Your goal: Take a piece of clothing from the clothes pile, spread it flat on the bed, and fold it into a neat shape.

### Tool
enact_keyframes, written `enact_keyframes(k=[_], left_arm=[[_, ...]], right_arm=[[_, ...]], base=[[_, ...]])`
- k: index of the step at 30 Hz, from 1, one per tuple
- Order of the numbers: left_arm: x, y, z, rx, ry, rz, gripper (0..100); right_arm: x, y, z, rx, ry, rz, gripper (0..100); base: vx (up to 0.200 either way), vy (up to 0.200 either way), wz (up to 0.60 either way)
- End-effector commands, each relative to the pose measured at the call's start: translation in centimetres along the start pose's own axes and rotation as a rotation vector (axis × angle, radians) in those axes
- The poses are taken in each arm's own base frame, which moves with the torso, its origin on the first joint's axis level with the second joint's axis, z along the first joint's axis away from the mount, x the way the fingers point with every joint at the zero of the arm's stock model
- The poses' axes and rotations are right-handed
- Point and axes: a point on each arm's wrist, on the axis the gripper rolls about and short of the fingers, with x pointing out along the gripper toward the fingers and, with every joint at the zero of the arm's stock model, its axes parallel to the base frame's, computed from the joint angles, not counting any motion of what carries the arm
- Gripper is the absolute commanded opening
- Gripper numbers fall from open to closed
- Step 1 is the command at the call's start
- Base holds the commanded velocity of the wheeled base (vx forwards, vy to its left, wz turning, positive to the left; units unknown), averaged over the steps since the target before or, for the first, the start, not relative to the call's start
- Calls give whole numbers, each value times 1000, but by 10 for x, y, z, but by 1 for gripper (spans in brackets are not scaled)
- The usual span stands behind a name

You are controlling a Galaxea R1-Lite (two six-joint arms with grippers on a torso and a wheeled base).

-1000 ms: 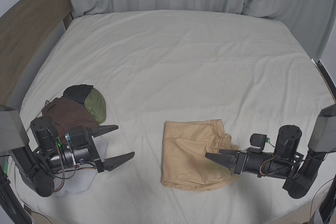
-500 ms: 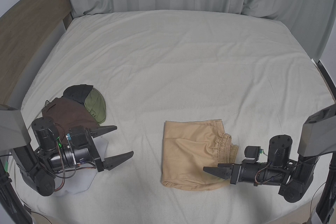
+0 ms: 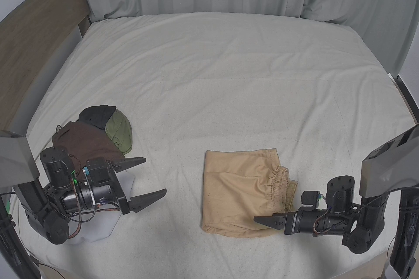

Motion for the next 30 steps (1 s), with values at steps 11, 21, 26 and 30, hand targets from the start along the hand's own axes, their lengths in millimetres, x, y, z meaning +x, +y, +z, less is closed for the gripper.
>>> enact_keyframes(k=[11, 21, 26, 30], left_arm=[[0, -1, -2, -6, 6, -3, 100], [-1, -2, -3, -10, 11, -5, 100], [-1, -3, -3, -11, 12, -7, 100], [0, -3, -3, -12, 13, -9, 100]], right_arm=[[3, -24, -24, -2, 97, -99, 100], [-1, -10, 3, -49, -22, -44, 100], [-1, -3, 41, -68, -183, 3, 100], [2, -6, 54, -34, -235, 9, 100]], base=[[0, 0, 0], [0, 0, 0], [0, 0, 0], [0, 0, 0]])
